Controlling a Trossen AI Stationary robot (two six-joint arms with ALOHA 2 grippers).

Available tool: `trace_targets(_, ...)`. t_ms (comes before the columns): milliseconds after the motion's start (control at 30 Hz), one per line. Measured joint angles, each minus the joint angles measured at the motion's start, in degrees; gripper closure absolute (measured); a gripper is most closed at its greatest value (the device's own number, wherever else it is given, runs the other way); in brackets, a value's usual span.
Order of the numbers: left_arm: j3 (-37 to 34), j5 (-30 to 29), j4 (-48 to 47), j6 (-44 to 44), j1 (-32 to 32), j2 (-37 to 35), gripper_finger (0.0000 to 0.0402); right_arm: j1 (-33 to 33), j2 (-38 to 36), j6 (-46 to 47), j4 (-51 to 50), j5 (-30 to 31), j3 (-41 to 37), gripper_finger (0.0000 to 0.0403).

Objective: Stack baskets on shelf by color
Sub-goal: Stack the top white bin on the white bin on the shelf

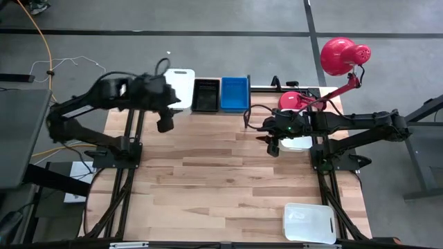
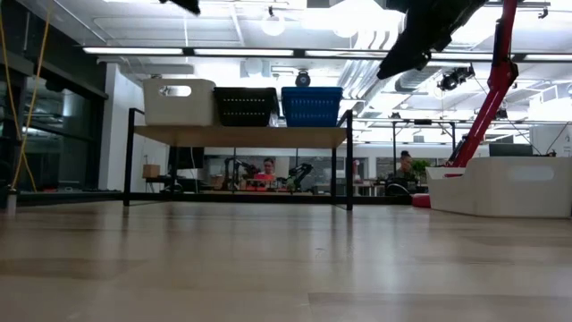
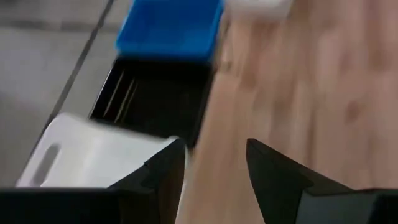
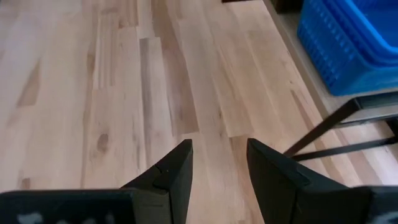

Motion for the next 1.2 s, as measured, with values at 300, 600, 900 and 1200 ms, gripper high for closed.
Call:
trace_targets(300, -32.17, 0.30, 35.30, -6.03, -15.69, -21.25, 0.0243, 0.02, 0.00, 0.38, 1.08, -0.71, 0.00, 0.0263)
trace_targets(600, -63.07, -9.58, 77.70, -9.97, -31.04, -28.67, 0.0243, -0.02, -0.01, 5.34, -3.44, -0.70, 0.00, 0.0263)
trace_targets(900, -68.98, -18.52, 83.67, -14.50, -39.87, -27.63, 0.0243, -0.02, -0.01, 23.27, -27.31, 2.92, 0.02, 0.0263)
trace_targets(1200, -69.05, -20.14, 84.31, -15.23, -43.42, -22.81, 0.0243, -0.04, -0.01, 34.30, -35.08, 3.09, 0.02, 0.0263)
